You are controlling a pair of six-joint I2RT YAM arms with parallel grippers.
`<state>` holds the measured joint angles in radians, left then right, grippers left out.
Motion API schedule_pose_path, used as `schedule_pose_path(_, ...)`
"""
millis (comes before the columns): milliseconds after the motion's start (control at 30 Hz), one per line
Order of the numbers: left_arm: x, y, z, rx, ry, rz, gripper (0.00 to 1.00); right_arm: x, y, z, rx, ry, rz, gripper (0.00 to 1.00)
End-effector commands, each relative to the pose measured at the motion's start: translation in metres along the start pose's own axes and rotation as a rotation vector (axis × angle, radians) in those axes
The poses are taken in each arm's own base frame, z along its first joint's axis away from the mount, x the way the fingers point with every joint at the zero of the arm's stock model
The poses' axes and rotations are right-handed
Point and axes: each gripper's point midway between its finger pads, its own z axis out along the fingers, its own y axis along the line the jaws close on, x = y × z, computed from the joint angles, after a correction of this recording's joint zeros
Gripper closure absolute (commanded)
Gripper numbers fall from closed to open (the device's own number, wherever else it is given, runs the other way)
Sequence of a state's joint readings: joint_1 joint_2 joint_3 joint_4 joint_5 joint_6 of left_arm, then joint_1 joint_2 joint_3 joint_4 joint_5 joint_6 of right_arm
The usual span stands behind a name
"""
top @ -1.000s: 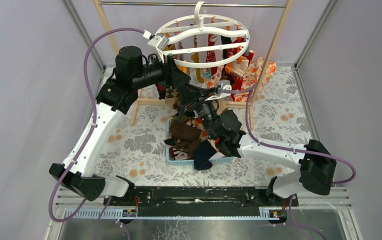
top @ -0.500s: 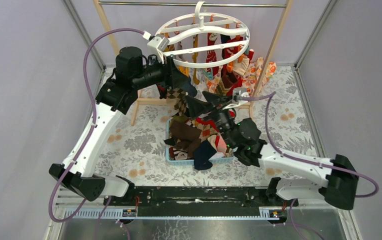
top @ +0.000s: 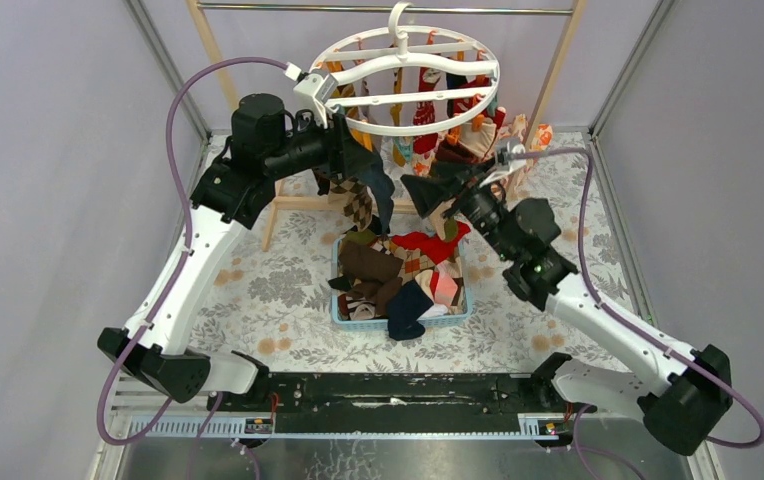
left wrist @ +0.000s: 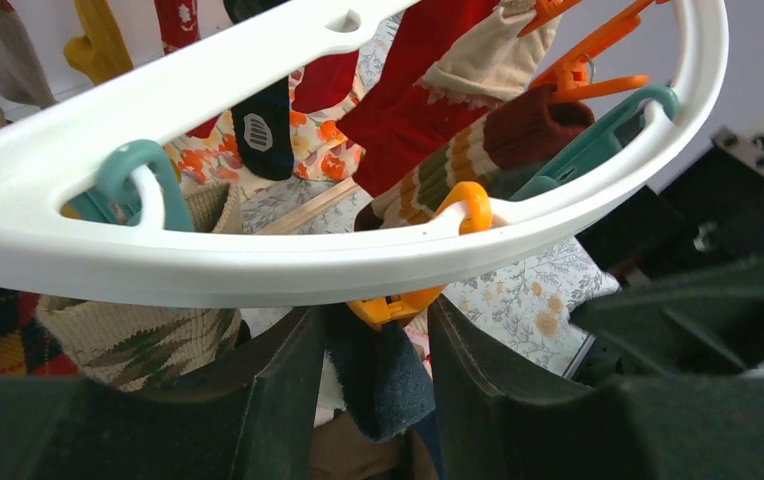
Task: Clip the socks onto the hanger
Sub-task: Open the clamp at the hanger.
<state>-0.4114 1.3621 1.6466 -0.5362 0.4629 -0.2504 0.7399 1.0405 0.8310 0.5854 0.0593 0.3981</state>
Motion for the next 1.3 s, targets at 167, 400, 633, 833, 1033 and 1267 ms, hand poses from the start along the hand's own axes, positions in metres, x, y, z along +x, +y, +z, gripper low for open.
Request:
schedule_pose_path(167,-0.013,-0.008,-0.015,-0.005,-0.043,0.049,0.51,-0.043,0.027,0.041,-0.303,0.011,0.085,0.03)
schedule_pose_path(400,-0.013,-0.007,-0.02,-0.014,-0.044,0.071,0.51,-0.053,0.039,0.041,-0.407,-0.088,0.154,0.16)
schedule_pose_path(633,-0.011,-0.007,-0.023,-0.022,-0.042,0.079,0.51,-0.056,0.052,0.029,-0.477,-0.1,0.164,0.37)
schedule_pose_path(833,-0.013,-0.008,-0.024,-0.021,-0.048,0.073,0.5,-0.051,0.05,0.031,-0.458,-0.06,0.146,0.72)
schedule_pose_path(1033,-0.018,-0.012,-0.031,-0.029,-0.058,0.06,0.46,-0.047,0.044,0.034,-0.374,-0.072,0.08,0.84)
schedule_pose_path(1267,-0.035,-0.029,-0.041,0.003,-0.087,-0.002,0.29,-0.028,0.062,0.052,-0.289,-0.089,-0.063,0.86)
